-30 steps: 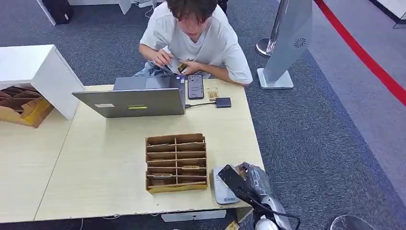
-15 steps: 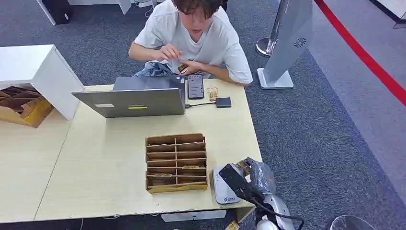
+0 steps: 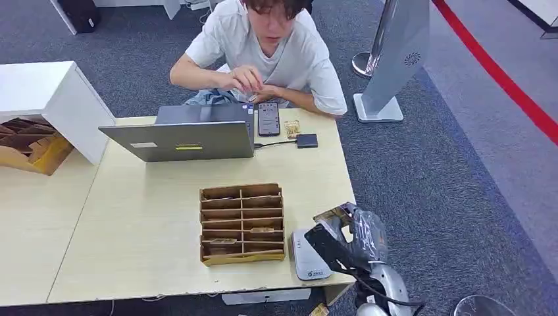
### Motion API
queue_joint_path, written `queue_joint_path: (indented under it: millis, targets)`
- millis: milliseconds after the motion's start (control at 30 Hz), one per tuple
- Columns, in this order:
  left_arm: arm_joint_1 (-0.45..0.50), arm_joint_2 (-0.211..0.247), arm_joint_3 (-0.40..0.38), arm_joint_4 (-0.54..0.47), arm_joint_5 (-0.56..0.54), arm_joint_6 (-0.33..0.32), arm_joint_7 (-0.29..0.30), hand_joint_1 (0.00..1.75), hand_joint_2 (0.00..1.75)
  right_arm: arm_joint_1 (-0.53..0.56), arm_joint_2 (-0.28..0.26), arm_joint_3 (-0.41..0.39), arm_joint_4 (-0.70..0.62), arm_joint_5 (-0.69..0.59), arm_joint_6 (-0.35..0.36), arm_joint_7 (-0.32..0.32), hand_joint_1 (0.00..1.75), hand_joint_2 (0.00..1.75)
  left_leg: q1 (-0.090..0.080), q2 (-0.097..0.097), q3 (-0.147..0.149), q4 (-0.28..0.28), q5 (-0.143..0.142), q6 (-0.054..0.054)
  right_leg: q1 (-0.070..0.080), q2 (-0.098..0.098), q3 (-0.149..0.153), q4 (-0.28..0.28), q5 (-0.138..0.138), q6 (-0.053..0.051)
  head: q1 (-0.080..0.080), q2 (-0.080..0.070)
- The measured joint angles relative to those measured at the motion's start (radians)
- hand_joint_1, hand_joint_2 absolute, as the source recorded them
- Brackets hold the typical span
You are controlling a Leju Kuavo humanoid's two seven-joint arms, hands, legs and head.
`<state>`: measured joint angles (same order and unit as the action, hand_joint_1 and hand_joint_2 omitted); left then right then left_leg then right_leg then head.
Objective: Pass the card to the sensor for recognition and then transmit it.
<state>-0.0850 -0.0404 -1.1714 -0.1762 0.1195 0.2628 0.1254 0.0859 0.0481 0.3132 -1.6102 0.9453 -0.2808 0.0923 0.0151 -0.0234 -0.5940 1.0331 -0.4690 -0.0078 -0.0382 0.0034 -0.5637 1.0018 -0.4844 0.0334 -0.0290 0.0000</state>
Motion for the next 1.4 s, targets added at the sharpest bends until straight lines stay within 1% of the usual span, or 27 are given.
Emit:
queue_joint_path:
  millis: [67,100,367,467,567,633,733,800,833,867,900,1067,1233,1400]
  targets:
    - [0.010,0.013,0.038,0.000,0.029,-0.034,-0.043,0.00,0.00,0.002,0.000,0.004,-0.019,-0.003,-0.006,-0.012,1.75,1.75,0.000,0.000,0.000,0.000,0.000,0.000,0.000,0.000,0.000,0.000,0.000,0.000,0.000,0.000]
    - [0.014,0.018,0.053,0.000,0.034,-0.041,-0.052,0.00,0.00,0.003,0.000,0.005,-0.025,-0.003,-0.008,-0.014,1.75,1.75,0.000,0.000,0.000,0.000,0.000,0.000,0.000,0.000,0.000,0.000,0.000,0.000,0.000,0.000]
    - [0.031,0.027,0.100,0.000,0.044,-0.053,-0.062,0.00,0.00,0.005,0.000,0.008,-0.048,-0.003,-0.011,-0.018,1.75,1.75,0.000,0.000,0.000,0.000,0.000,0.000,0.000,0.000,0.000,0.000,0.000,0.000,0.000,0.000]
    - [0.035,0.031,0.127,0.000,0.095,-0.093,-0.091,0.00,0.00,0.006,0.000,0.014,-0.056,-0.013,-0.018,-0.043,1.75,1.75,0.000,0.000,0.000,0.000,0.000,0.000,0.000,0.000,0.000,0.000,0.000,0.000,0.000,0.000]
    - [0.050,0.045,0.175,0.000,0.172,-0.166,-0.137,0.00,0.00,0.005,0.000,0.030,-0.070,-0.029,-0.034,-0.075,1.75,1.75,0.001,0.000,0.000,0.000,0.000,0.000,0.001,0.000,0.000,0.000,0.000,0.000,0.000,0.000]
    - [0.063,0.057,0.208,0.000,0.222,-0.226,-0.168,0.00,0.00,0.002,0.000,0.047,-0.080,-0.045,-0.045,-0.094,1.75,1.75,0.002,0.000,0.000,0.000,0.000,0.000,0.001,0.000,0.000,0.000,-0.001,-0.001,0.000,0.000]
    - [0.087,0.081,0.270,0.003,0.300,-0.344,-0.210,0.00,0.00,-0.011,-0.002,0.080,-0.090,-0.077,-0.069,-0.120,1.75,1.75,0.003,0.001,0.000,0.000,-0.001,-0.001,0.003,0.001,0.000,0.000,-0.001,-0.002,0.000,0.000]
    - [0.093,0.091,0.308,0.039,0.337,-0.451,-0.264,0.00,0.00,-0.027,-0.008,0.106,-0.092,-0.104,-0.087,-0.130,1.75,1.75,0.003,0.001,0.000,0.000,-0.001,-0.001,0.003,0.000,0.000,0.000,-0.001,-0.002,0.000,0.000]
    - [0.096,0.094,0.325,0.058,0.346,-0.491,-0.288,0.00,0.00,-0.035,-0.010,0.116,-0.092,-0.111,-0.092,-0.133,1.75,1.75,0.003,0.001,0.000,0.000,-0.001,-0.001,0.003,0.000,0.000,0.000,-0.001,-0.002,0.000,0.000]
    - [0.098,0.097,0.340,0.072,0.351,-0.515,-0.301,0.00,0.00,-0.042,-0.012,0.126,-0.092,-0.114,-0.096,-0.135,1.75,1.75,0.004,0.001,0.000,0.000,-0.001,-0.001,0.003,0.000,0.000,0.000,-0.001,-0.002,0.000,0.000]
    - [0.100,0.100,0.354,0.084,0.353,-0.526,-0.308,0.00,0.00,-0.047,-0.014,0.135,-0.093,-0.117,-0.098,-0.137,1.75,1.75,0.004,0.002,0.000,0.000,-0.001,-0.002,0.003,0.000,0.000,0.000,-0.001,-0.002,0.000,0.000]
    - [0.103,0.104,0.392,0.124,0.359,-0.532,-0.312,0.00,0.00,-0.059,-0.020,0.159,-0.093,-0.123,-0.101,-0.137,1.75,1.75,0.004,0.001,0.000,0.000,-0.001,-0.002,0.004,0.000,0.000,0.000,-0.001,-0.003,0.000,0.000]
    - [0.110,0.115,0.429,0.144,0.376,-0.600,-0.316,0.00,0.00,-0.080,-0.029,0.182,-0.093,-0.143,-0.108,-0.154,1.75,1.75,0.004,0.002,0.000,0.000,-0.001,-0.002,0.004,0.001,0.000,0.000,-0.001,-0.003,0.000,0.000]
    - [0.122,0.133,0.455,0.152,0.364,-0.627,-0.323,0.00,0.00,-0.134,-0.033,0.230,-0.088,-0.160,-0.107,-0.158,1.75,1.75,0.005,0.002,0.000,0.000,-0.001,-0.002,0.005,0.000,0.000,0.000,-0.001,-0.003,0.000,0.000]
